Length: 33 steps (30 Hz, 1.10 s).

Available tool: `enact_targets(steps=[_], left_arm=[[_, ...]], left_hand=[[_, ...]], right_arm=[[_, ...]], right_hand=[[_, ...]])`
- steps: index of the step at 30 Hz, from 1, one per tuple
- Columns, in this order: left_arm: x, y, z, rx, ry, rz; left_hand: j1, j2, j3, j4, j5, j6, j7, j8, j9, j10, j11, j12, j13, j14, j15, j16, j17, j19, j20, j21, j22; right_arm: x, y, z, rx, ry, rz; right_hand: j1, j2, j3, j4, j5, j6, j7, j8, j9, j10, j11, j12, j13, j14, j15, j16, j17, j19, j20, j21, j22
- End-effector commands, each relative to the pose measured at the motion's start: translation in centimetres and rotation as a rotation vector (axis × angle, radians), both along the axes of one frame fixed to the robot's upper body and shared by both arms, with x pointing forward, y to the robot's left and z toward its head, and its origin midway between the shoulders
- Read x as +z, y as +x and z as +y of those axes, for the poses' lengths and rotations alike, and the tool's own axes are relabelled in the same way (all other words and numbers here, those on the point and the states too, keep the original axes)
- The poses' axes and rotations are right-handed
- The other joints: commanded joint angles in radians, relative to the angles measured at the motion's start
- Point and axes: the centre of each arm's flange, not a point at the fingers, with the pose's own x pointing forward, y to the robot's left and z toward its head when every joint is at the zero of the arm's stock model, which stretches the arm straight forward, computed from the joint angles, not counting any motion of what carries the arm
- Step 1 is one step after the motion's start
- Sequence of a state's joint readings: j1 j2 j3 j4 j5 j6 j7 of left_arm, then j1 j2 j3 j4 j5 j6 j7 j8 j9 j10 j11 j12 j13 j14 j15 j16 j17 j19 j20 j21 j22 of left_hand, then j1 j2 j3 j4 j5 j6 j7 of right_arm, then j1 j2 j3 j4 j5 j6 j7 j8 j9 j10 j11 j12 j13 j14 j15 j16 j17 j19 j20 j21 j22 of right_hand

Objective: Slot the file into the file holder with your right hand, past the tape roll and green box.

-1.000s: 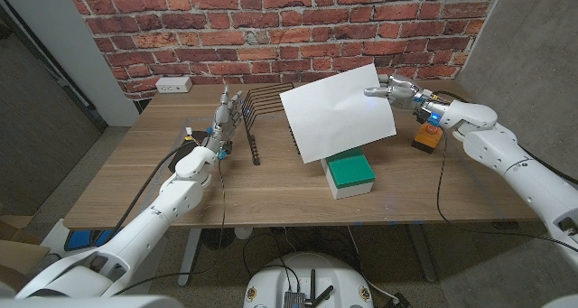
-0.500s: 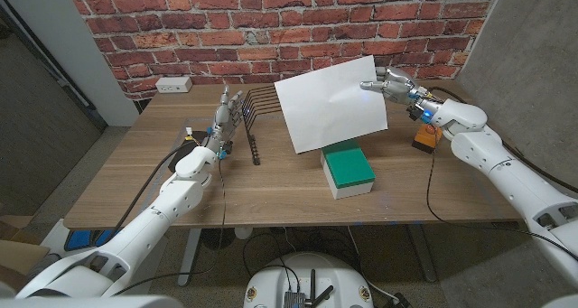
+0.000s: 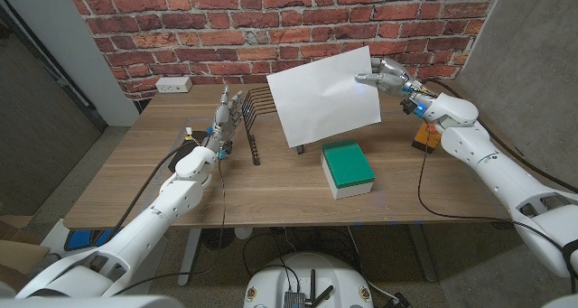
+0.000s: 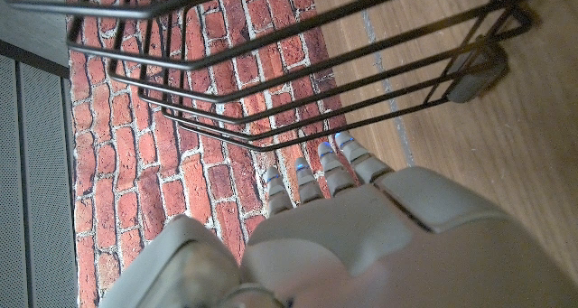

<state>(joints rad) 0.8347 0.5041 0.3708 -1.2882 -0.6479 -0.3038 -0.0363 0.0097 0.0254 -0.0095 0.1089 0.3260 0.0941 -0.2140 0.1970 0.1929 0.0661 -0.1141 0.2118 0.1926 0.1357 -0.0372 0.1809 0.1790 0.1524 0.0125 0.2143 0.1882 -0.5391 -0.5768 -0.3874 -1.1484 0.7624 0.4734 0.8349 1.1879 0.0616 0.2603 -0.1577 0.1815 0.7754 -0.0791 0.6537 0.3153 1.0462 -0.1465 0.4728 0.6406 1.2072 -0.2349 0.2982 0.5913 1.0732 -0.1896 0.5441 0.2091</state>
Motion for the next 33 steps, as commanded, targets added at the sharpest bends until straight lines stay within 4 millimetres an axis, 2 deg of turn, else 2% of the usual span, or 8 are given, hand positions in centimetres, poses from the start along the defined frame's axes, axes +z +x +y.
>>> enact_targets(steps=[1, 8, 33], left_arm=[[0.0, 0.0, 0.0, 0.000, 0.000, 0.000], [0.0, 0.0, 0.0, 0.000, 0.000, 0.000], [0.0, 0.0, 0.0, 0.000, 0.000, 0.000]], left_hand=[[-0.001, 0.007, 0.003, 0.004, 0.010, 0.003, -0.005, 0.002, 0.004, -0.001, -0.007, 0.002, 0.005, 0.007, -0.003, 0.006, 0.002, 0.004, 0.001, 0.001, 0.004], [-0.001, 0.006, 0.003, 0.004, 0.010, 0.004, -0.005, 0.002, 0.004, -0.001, -0.007, 0.002, 0.005, 0.008, -0.004, 0.006, 0.002, 0.004, 0.002, 0.001, 0.004], [-0.001, 0.006, 0.003, 0.004, 0.010, 0.003, -0.005, 0.002, 0.004, 0.000, -0.007, 0.002, 0.005, 0.008, -0.002, 0.006, 0.002, 0.004, 0.002, 0.001, 0.004]], right_arm=[[1.4, -0.1, 1.9, 0.037, 0.003, -0.076], [2.0, -0.3, 2.7, 0.041, 0.014, -0.113], [1.9, 0.0, 5.5, 0.035, 0.138, -0.160]], right_hand=[[0.000, 0.002, 0.001, 0.007, 0.007, 0.003, -0.007, 0.000, 0.000, 0.073, -0.064, 0.002, 0.007, -0.007, 0.000, -0.007, 0.006, -0.008, -0.018, 0.007, 0.001], [-0.003, 0.004, 0.000, 0.008, 0.008, 0.005, -0.013, 0.001, -0.002, 0.075, -0.064, 0.000, 0.009, -0.014, 0.000, -0.011, 0.009, -0.015, -0.017, 0.010, 0.001], [-0.007, 0.006, -0.002, 0.009, 0.009, 0.011, -0.024, 0.003, -0.006, 0.080, -0.064, -0.007, 0.017, -0.029, 0.001, -0.022, 0.019, -0.034, -0.017, 0.021, -0.001]])
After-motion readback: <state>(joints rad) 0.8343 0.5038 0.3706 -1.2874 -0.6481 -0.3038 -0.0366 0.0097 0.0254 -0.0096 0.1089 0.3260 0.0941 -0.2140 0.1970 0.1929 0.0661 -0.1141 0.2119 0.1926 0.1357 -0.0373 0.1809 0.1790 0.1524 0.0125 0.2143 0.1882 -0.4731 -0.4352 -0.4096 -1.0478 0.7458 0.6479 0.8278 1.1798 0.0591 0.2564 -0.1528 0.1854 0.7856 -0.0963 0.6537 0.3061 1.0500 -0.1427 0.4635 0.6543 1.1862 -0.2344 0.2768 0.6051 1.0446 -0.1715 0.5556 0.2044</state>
